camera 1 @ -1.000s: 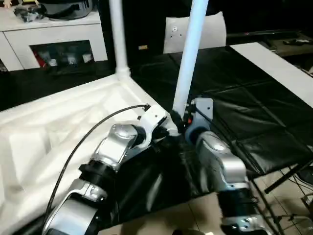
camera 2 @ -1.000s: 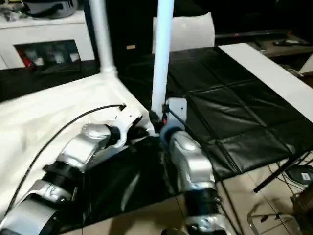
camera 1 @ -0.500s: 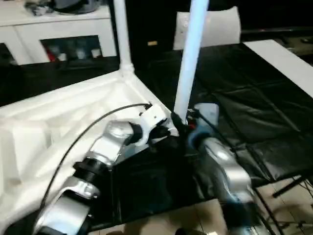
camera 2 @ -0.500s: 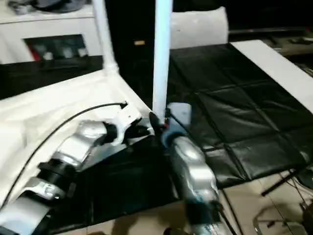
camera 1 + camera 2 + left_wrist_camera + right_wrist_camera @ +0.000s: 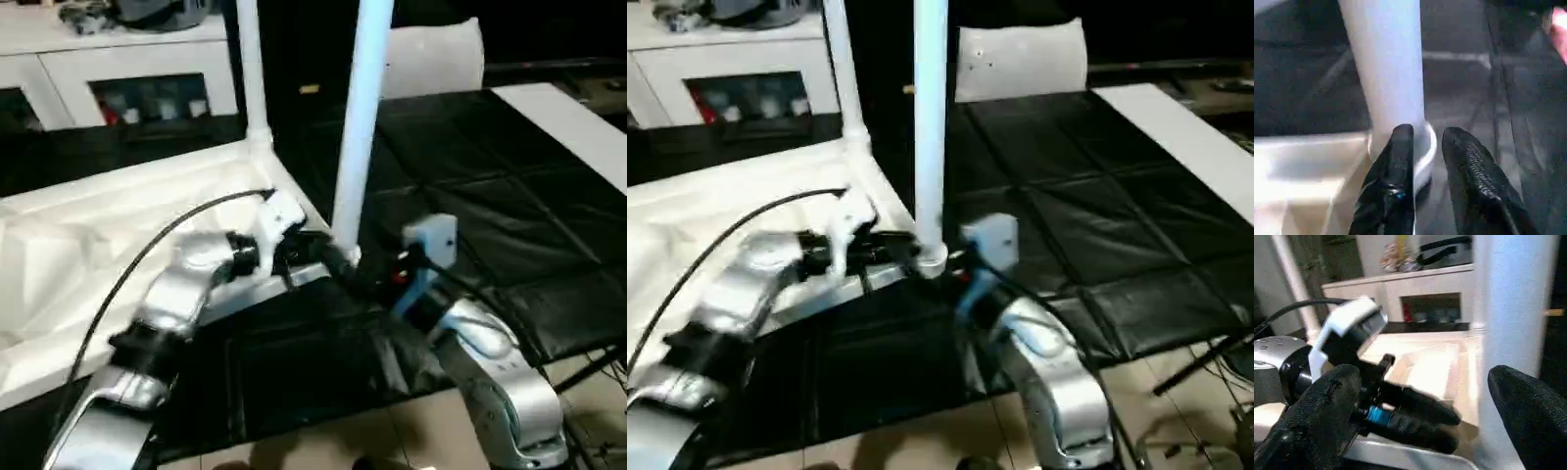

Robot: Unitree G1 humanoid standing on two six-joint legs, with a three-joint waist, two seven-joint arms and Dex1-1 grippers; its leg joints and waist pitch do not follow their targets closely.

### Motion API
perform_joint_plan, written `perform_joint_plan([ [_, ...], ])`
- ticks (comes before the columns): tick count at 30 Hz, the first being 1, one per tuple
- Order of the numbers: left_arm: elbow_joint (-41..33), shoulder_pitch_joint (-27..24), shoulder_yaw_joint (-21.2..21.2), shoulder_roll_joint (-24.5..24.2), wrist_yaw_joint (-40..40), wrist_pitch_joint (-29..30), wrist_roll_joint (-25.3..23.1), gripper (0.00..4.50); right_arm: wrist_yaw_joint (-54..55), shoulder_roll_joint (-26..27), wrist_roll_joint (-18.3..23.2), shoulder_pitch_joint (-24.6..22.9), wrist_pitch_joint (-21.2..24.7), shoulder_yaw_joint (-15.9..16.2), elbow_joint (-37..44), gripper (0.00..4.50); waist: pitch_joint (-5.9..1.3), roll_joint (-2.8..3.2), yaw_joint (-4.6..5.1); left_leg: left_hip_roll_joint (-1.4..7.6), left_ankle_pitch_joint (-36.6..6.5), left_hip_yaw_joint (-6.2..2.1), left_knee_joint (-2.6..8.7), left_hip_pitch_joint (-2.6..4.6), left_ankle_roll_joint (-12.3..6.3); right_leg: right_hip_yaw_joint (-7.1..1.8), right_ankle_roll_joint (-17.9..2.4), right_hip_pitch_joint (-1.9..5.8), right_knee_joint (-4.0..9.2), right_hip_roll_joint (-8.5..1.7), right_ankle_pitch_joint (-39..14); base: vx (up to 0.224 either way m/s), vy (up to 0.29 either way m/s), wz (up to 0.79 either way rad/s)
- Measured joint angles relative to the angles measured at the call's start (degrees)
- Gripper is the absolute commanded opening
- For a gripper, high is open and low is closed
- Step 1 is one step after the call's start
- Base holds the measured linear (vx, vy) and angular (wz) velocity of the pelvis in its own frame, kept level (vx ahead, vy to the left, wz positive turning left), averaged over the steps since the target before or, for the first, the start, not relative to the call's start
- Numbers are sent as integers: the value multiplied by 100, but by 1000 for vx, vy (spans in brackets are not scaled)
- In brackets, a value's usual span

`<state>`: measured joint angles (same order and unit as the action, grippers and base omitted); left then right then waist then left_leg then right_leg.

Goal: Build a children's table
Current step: Rotate leg to tighten, then rotate table base

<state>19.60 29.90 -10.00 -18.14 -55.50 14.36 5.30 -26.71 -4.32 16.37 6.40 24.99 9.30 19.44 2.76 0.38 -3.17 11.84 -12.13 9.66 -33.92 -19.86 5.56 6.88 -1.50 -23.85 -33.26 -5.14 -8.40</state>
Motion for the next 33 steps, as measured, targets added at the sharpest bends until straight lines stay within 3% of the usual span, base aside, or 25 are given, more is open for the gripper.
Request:
perform_joint_plan([
  [5, -1431, -1059, 185, -835, -185, 1152, 233, 175, -15, 218, -31, 514, 42, 229, -291, 450, 5, -19, 100, 6, 3, -4, 4, -2, 7, -3, -2, -11, -11, 9, -3, 0, 0, 0],
  [7, -1816, -1335, 343, -1021, -199, 1476, 316, 188, 6, 291, -47, 660, 53, 264, -426, 450, 2, -33, 65, 5, 3, -1, 3, -1, 7, -4, -1, -8, -11, 8, -4, 0, 0, 0],
  [11, -3128, -2267, 678, -1593, -325, 2396, 760, 205, 119, 476, -98, 1081, 131, 305, -943, 450, 0, -59, 85, 2, 3, 0, 0, 3, 7, -11, -1, -5, -10, 7, -4, 0, 0, 0],
  [14, -3586, -2553, 794, -1693, -333, 2766, 918, 231, 157, 525, -133, 1215, 193, 377, -1202, 450, 0, -68, 34, 1, 3, 0, 0, 5, 7, -13, 0, 0, -12, 7, -5, 0, 0, 0],
  [17, -4385, -3128, 978, -1950, -216, 3441, 1028, 252, 337, 701, -331, 1734, 179, 412, -2168, 450, -7, -87, 142, -1, 6, 5, -1, 39, 13, -33, -1, 6, -31, 14, -4, 0, 0, 0],
  [20, -4755, -3560, 1082, -1953, 183, 4034, 827, 273, 614, 920, -489, 2192, 10, 272, -3310, 450, -3, -90, 139, 3, 7, -3, 0, 67, 15, -38, -1, 15, -33, 27, -5, 0, 0, 0],
  [24, -4751, -3713, 1180, -1923, 874, 4274, 367, 273, 1112, 1242, -496, 2562, -353, 56, -4415, 450, -3, -91, 119, 0, 8, -11, -3, 78, 16, -46, -1, 20, -32, 32, -5, 0, 0, 0],
  [28, -4740, -3780, 1230, -1849, 1233, 4223, 157, 273, 1534, 1260, -459, 2658, -659, -175, -4961, 450, -6, -96, 76, -4, 7, -17, -22, 85, 15, -69, 0, 56, -27, 38, -5, 0, 0, 0],
  [33, -4642, -3819, 1231, -1594, 1706, 3839, 29, 273, 2227, 1128, -449, 3038, -1213, -814, -5729, 450, -15, -124, 14, -8, 7, -18, -38, 79, 14, -131, 4, 65, -24, 71, -7, 0, 0, 0],
])
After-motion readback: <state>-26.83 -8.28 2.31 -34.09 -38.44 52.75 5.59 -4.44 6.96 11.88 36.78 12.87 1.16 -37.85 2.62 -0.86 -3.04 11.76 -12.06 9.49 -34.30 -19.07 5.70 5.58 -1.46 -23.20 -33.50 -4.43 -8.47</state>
